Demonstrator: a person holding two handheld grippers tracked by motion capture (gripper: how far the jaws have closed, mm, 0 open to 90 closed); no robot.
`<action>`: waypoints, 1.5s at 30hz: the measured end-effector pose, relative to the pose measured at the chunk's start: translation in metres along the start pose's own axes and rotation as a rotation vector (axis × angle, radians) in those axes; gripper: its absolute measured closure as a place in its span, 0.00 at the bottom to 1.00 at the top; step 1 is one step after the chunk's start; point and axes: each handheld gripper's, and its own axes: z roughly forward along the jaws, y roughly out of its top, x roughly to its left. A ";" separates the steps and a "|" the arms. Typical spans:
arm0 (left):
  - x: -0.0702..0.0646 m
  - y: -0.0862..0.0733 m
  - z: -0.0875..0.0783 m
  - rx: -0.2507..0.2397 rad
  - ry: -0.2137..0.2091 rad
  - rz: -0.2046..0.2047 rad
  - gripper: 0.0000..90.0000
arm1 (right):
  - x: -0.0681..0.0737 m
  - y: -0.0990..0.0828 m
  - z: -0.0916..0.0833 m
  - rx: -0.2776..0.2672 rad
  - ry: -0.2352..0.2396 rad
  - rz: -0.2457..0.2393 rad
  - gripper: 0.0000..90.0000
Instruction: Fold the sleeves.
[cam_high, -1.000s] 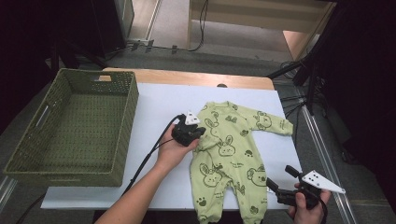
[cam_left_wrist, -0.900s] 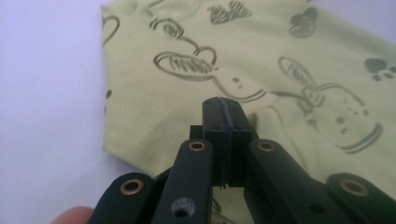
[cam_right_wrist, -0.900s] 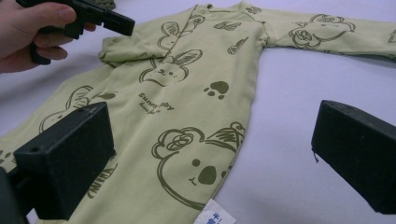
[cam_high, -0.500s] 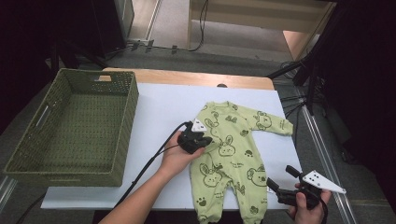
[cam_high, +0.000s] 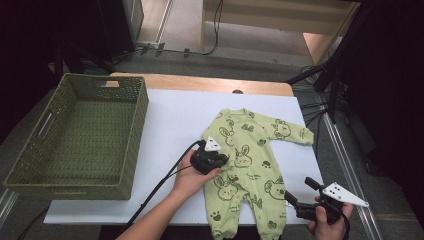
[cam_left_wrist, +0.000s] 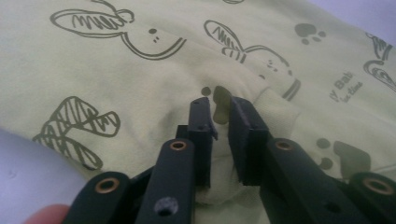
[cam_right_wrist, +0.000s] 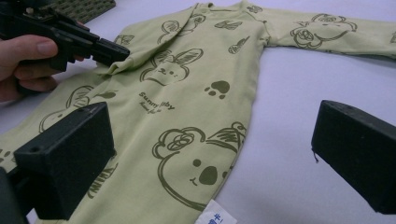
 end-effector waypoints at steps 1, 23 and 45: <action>-0.001 0.000 -0.001 -0.005 0.014 0.005 0.82 | 0.000 0.000 0.000 0.001 -0.001 -0.001 0.00; 0.008 -0.024 -0.075 -0.216 0.000 -0.065 0.13 | 0.000 0.001 0.000 0.006 -0.013 -0.007 0.00; 0.009 -0.057 -0.122 -0.268 0.039 -0.048 0.00 | 0.001 0.001 0.003 0.012 -0.018 -0.017 0.00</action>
